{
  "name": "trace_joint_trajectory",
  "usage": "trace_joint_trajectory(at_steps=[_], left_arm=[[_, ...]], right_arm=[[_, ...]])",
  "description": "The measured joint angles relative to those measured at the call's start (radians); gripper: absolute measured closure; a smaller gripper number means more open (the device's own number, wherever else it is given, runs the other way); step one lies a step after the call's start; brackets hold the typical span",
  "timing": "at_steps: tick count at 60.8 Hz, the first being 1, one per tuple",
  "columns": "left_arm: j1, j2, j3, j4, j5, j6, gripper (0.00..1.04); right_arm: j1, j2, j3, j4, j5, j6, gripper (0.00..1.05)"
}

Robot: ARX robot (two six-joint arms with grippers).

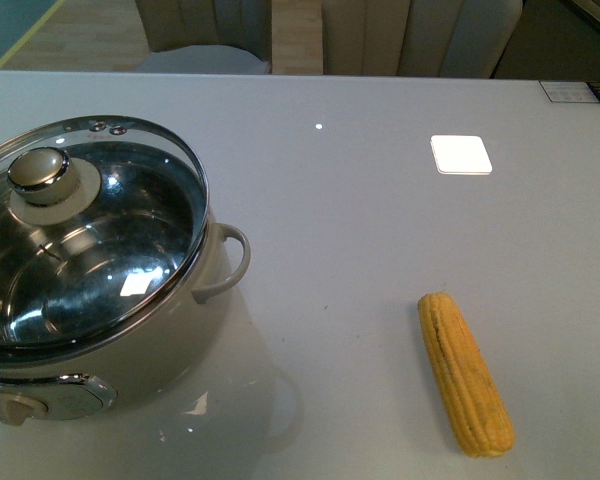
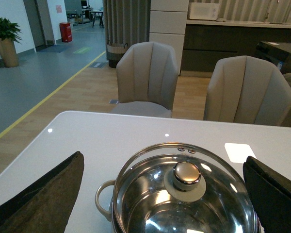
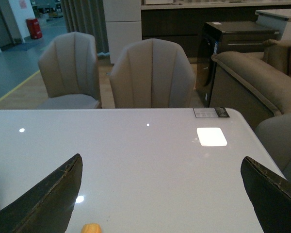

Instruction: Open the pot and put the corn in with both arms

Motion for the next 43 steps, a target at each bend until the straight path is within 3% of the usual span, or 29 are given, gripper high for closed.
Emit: trace_joint_trajectory(at_steps=[37, 41, 43], left_arm=[[-0.001, 0.005, 0.002, -0.007, -0.006, -0.008, 0.07], [-0.064, 0.182, 0.122, -0.291, -0.131, -0.147, 0.07], [-0.087, 0.249, 0.152, -0.354, -0.143, -0.189, 0.07]], right_arm=[[0.000, 0.000, 0.000, 0.000, 0.000, 0.000, 0.09], [0.000, 0.000, 0.000, 0.000, 0.000, 0.000, 0.09], [0.000, 0.000, 0.000, 0.000, 0.000, 0.000, 0.09]])
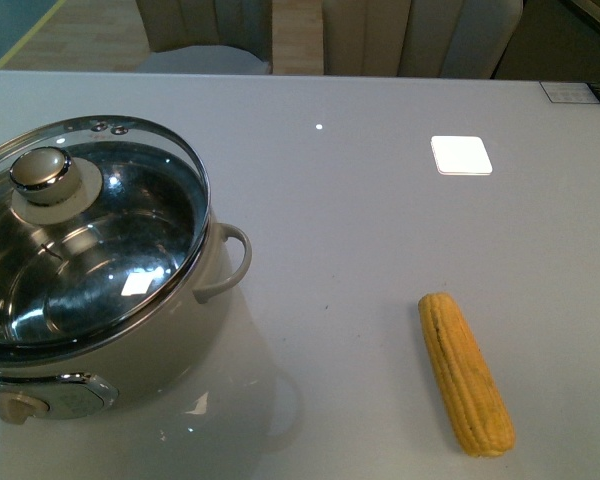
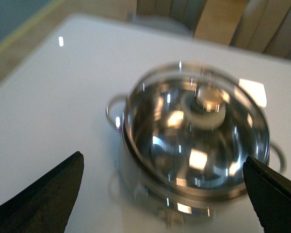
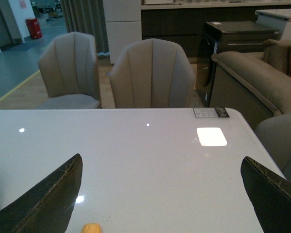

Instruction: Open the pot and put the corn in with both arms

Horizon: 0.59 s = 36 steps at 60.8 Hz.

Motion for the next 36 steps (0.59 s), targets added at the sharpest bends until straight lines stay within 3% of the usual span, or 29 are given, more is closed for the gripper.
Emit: trace_joint_trajectory(at_steps=[3, 10, 25, 36], left_arm=[[-0.028, 0.103, 0.019, -0.010, -0.007, -0.043, 0.07], [-0.038, 0.280, 0.053, 0.138, -0.004, -0.065, 0.07], [-0.077, 0.858, 0.154, 0.731, 0.057, -0.008, 0.07], [-0.061, 1.227, 0.239, 1.070, 0.124, 0.081, 0.07]], right_arm=[[0.000, 0.000, 0.000, 0.000, 0.000, 0.000, 0.09], [0.000, 0.000, 0.000, 0.000, 0.000, 0.000, 0.09], [0.000, 0.000, 0.000, 0.000, 0.000, 0.000, 0.09], [0.000, 0.000, 0.000, 0.000, 0.000, 0.000, 0.09]])
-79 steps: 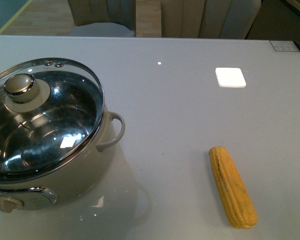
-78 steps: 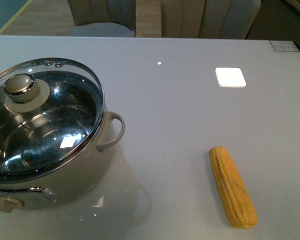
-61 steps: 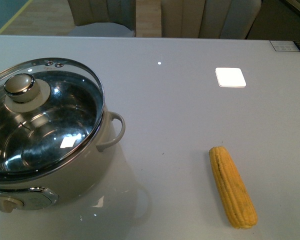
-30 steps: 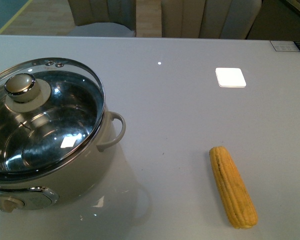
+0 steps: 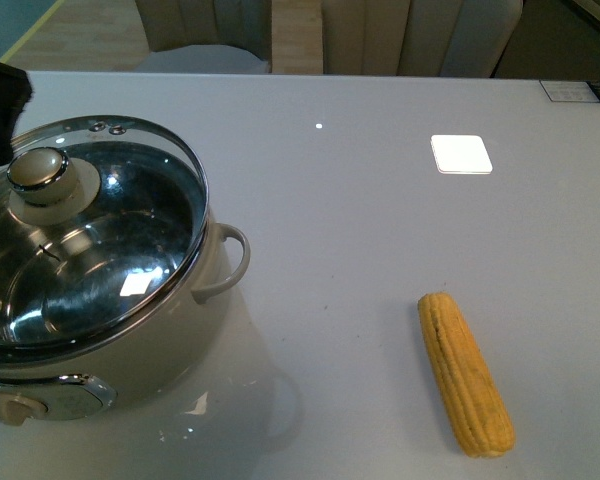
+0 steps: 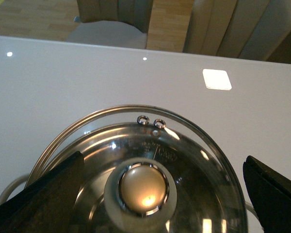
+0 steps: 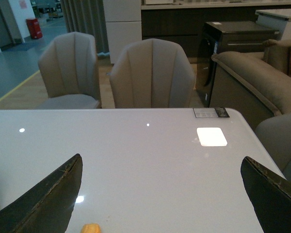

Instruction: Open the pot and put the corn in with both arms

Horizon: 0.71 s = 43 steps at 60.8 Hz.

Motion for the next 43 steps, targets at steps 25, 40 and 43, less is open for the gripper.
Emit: trace_joint_trajectory(at_steps=[25, 40, 43], left_arm=[[0.081, 0.355, 0.069, 0.229, 0.049, 0.092, 0.07], [0.061, 0.440, 0.074, 0.254, 0.051, 0.080, 0.07], [0.061, 0.446, 0.077, 0.256, 0.051, 0.078, 0.07]], right_arm=[[0.000, 0.000, 0.000, 0.000, 0.000, 0.000, 0.09], [0.000, 0.000, 0.000, 0.000, 0.000, 0.000, 0.09], [0.000, 0.000, 0.000, 0.000, 0.000, 0.000, 0.09]])
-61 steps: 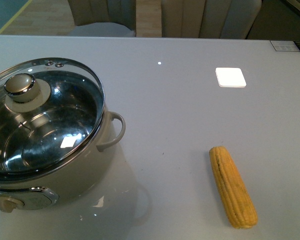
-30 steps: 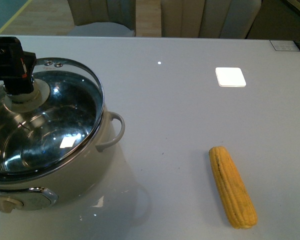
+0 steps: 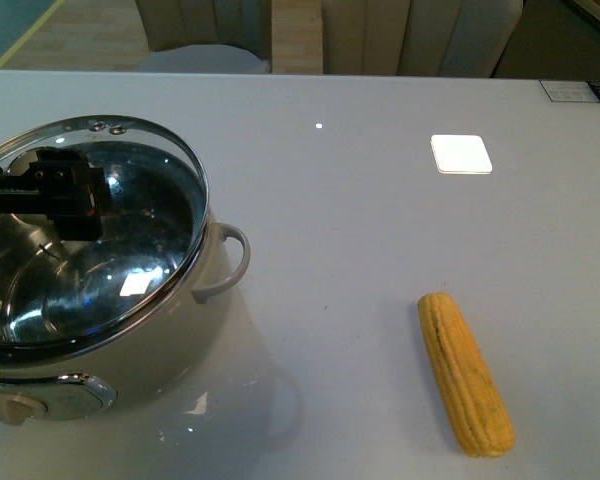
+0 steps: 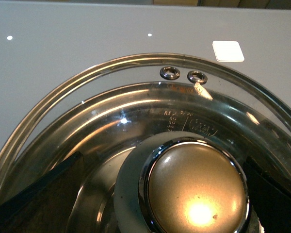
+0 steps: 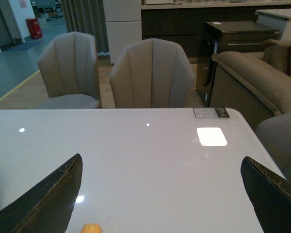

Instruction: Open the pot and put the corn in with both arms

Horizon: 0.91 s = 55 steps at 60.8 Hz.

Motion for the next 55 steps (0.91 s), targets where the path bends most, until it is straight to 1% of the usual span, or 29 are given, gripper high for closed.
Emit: trace_joint_trajectory(at_steps=[19, 20, 25, 27, 30, 32, 40, 42, 55], left_arm=[[-0.012, 0.025, 0.027, -0.001, -0.011, 0.000, 0.08], [-0.012, 0.025, 0.027, -0.001, -0.011, 0.000, 0.09], [-0.021, 0.025, 0.028, 0.002, -0.012, 0.011, 0.23], [-0.022, 0.026, 0.028, 0.003, -0.013, 0.014, 0.26], [-0.025, 0.026, 0.028, 0.004, -0.014, 0.017, 0.35], [-0.026, 0.026, 0.028, 0.005, -0.016, 0.017, 0.38], [-0.028, 0.026, 0.030, 0.009, -0.023, 0.024, 0.58], [-0.030, 0.026, 0.030, 0.010, -0.026, 0.032, 0.60], [-0.033, 0.026, 0.030, 0.011, -0.032, 0.041, 0.61]], right_arm=[[0.000, 0.000, 0.000, 0.000, 0.000, 0.000, 0.09], [0.000, 0.000, 0.000, 0.000, 0.000, 0.000, 0.09], [0.000, 0.000, 0.000, 0.000, 0.000, 0.000, 0.09], [0.000, 0.000, 0.000, 0.000, 0.000, 0.000, 0.09], [0.000, 0.000, 0.000, 0.000, 0.000, 0.000, 0.09], [0.000, 0.000, 0.000, 0.000, 0.000, 0.000, 0.09], [0.000, 0.000, 0.000, 0.000, 0.000, 0.000, 0.09], [0.000, 0.000, 0.000, 0.000, 0.000, 0.000, 0.09], [0.000, 0.000, 0.000, 0.000, 0.000, 0.000, 0.09]])
